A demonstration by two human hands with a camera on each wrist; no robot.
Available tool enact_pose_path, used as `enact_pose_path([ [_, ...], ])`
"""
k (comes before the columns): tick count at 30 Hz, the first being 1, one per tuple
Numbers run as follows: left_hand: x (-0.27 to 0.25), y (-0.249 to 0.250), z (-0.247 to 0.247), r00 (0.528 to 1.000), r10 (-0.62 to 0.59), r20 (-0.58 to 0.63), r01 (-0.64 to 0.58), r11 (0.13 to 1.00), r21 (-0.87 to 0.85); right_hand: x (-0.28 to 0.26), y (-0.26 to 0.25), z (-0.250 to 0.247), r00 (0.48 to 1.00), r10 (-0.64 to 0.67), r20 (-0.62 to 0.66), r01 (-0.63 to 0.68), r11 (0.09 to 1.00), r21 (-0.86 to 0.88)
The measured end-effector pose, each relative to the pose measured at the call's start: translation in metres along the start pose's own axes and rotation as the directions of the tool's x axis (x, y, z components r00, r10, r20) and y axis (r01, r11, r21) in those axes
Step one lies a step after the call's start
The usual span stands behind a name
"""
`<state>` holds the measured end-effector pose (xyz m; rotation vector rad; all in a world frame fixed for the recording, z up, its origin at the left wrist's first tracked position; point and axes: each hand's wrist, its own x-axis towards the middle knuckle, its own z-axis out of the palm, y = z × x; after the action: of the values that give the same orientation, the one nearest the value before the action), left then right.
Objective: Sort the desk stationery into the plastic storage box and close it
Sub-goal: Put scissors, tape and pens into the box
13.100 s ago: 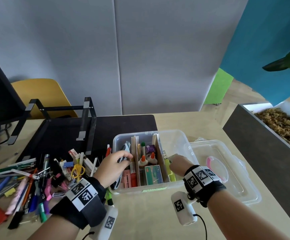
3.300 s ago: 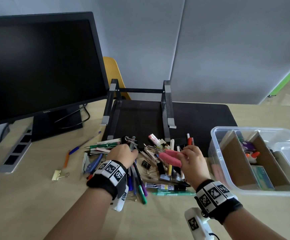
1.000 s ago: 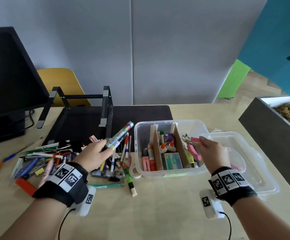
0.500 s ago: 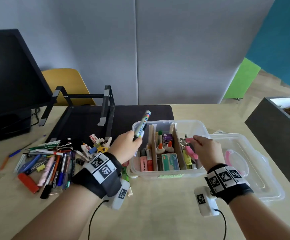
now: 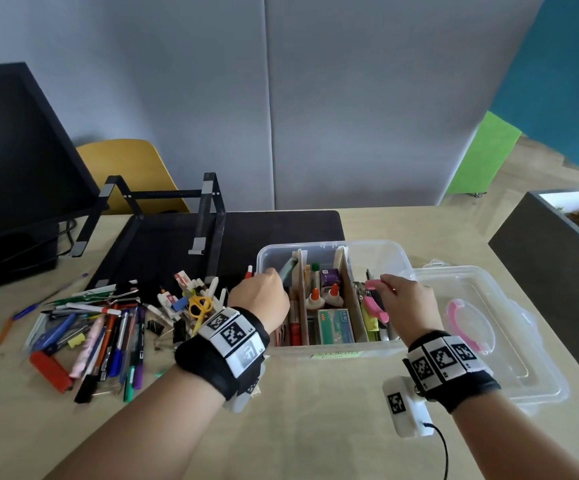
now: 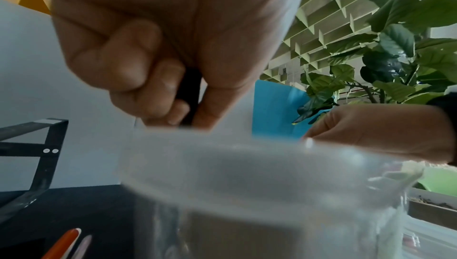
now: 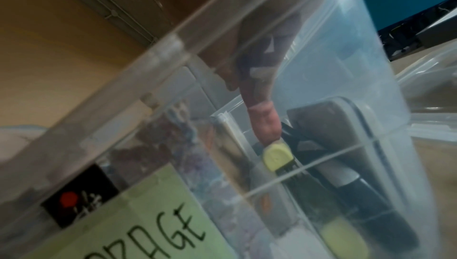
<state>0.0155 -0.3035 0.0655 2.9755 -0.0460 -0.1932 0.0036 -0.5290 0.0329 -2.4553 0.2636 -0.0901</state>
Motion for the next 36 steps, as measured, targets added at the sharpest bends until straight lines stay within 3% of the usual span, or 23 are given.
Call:
enact_pose_path([
  [4, -0.008, -0.009, 0.006, 0.987, 0.119, -0.112, -0.104, 0.986, 0.132, -0.001, -0.004, -0.005, 0.997, 0.07, -0.044, -0.065, 0.991, 0.117],
  [8, -0.01, -0.014, 0.015, 0.979, 0.155, -0.132, -0.122, 0.965, 0.234, 0.003, -0.002, 0.0, 0.996, 0.089, -0.007, -0.086, 0.982, 0.169],
  [12, -0.013, -0.015, 0.022, 0.968, 0.164, -0.192, -0.13, 0.975, 0.18, 0.005, -0.001, 0.002, 0.995, 0.096, 0.023, -0.099, 0.977, 0.19],
  [15, -0.015, -0.023, 0.031, 0.933, 0.233, -0.275, -0.209, 0.971, 0.112, 0.004, -0.004, 0.0, 0.996, 0.092, -0.012, -0.087, 0.968, 0.236],
  [16, -0.016, -0.025, 0.033, 0.936, 0.239, -0.26, -0.222, 0.971, 0.092, 0.004, -0.005, 0.0, 0.995, 0.097, -0.028, -0.087, 0.96, 0.267],
  [19, -0.017, -0.03, 0.039, 0.981, 0.186, -0.063, -0.186, 0.982, -0.004, 0.002, -0.01, 0.002, 0.991, 0.113, -0.069, -0.082, 0.932, 0.354],
  [23, -0.015, -0.031, 0.042, 0.986, 0.162, -0.038, -0.165, 0.982, -0.09, 0.004, -0.01, 0.004, 0.983, 0.152, -0.101, -0.095, 0.9, 0.426],
  [25, -0.015, -0.032, 0.043, 0.987, 0.153, -0.04, -0.156, 0.981, -0.119, 0.003, -0.008, 0.004, 0.985, 0.152, -0.087, -0.11, 0.922, 0.371],
  [29, -0.015, -0.032, 0.045, 0.987, 0.138, -0.079, -0.147, 0.982, -0.122, -0.004, -0.006, 0.006, 0.997, 0.071, 0.019, -0.072, 0.995, 0.064],
  [36, -0.015, -0.031, 0.044, 0.99, 0.122, -0.073, -0.132, 0.981, -0.142, 0.008, 0.003, 0.003, 0.989, 0.079, 0.129, -0.054, 0.981, -0.186],
])
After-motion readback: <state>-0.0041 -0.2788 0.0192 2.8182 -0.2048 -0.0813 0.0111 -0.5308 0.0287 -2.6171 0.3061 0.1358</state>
